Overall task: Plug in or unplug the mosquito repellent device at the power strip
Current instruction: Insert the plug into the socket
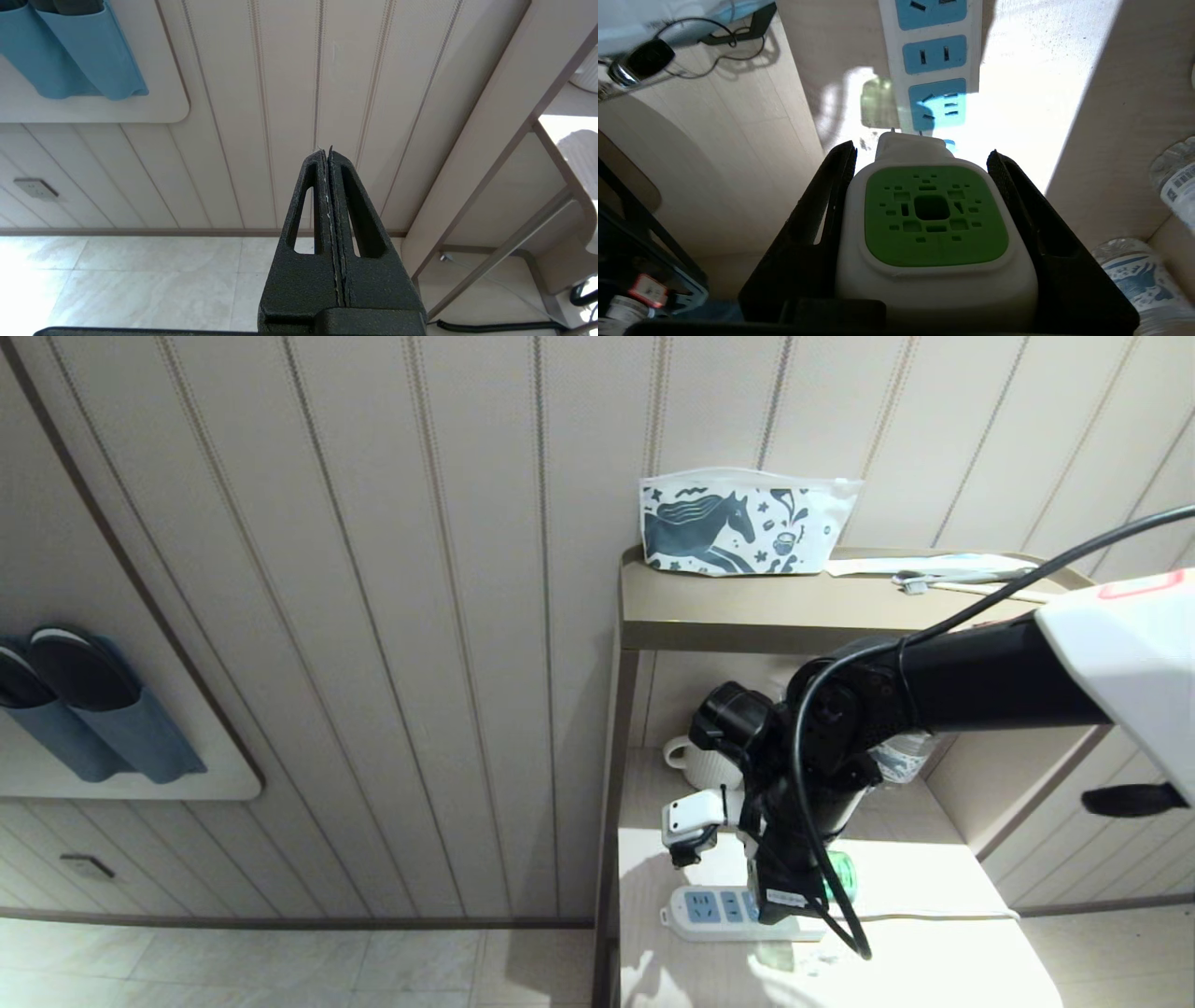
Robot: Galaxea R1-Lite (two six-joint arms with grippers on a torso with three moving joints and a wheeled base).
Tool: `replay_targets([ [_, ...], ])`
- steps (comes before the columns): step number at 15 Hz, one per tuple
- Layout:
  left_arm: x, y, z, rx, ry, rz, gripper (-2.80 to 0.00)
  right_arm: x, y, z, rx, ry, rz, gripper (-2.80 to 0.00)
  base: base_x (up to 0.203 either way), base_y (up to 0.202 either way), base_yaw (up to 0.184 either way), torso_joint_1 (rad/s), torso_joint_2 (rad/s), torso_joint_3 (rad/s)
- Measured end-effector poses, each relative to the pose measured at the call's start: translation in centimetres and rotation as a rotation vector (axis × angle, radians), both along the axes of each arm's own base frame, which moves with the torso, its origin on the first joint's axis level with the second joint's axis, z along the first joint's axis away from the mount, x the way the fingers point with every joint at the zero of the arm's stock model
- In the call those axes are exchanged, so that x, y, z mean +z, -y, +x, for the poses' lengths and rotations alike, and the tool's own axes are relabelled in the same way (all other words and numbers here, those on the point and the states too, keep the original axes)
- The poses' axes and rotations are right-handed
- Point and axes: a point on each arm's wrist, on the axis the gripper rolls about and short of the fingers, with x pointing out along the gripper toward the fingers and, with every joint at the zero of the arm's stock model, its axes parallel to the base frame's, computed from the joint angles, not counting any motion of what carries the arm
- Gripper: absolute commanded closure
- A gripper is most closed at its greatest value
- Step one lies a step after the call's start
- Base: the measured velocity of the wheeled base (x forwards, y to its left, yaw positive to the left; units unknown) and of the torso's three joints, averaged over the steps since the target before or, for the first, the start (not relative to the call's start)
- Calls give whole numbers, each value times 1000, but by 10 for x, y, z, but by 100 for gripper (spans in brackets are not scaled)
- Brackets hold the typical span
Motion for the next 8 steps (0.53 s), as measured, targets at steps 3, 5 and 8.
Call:
replay_targets([
  [3, 0, 0, 0, 0, 0, 0, 0, -6, 11, 10, 57, -13, -31, 0, 0, 0, 0, 0, 0, 0],
  [5, 0, 0, 0, -1, 0, 0, 0, -11, 11, 16, 60, -18, -36, 0, 0, 0, 0, 0, 0, 0],
  [8, 0, 0, 0, 0, 0, 0, 0, -17, 7, 27, 53, -10, -32, 0, 0, 0, 0, 0, 0, 0],
])
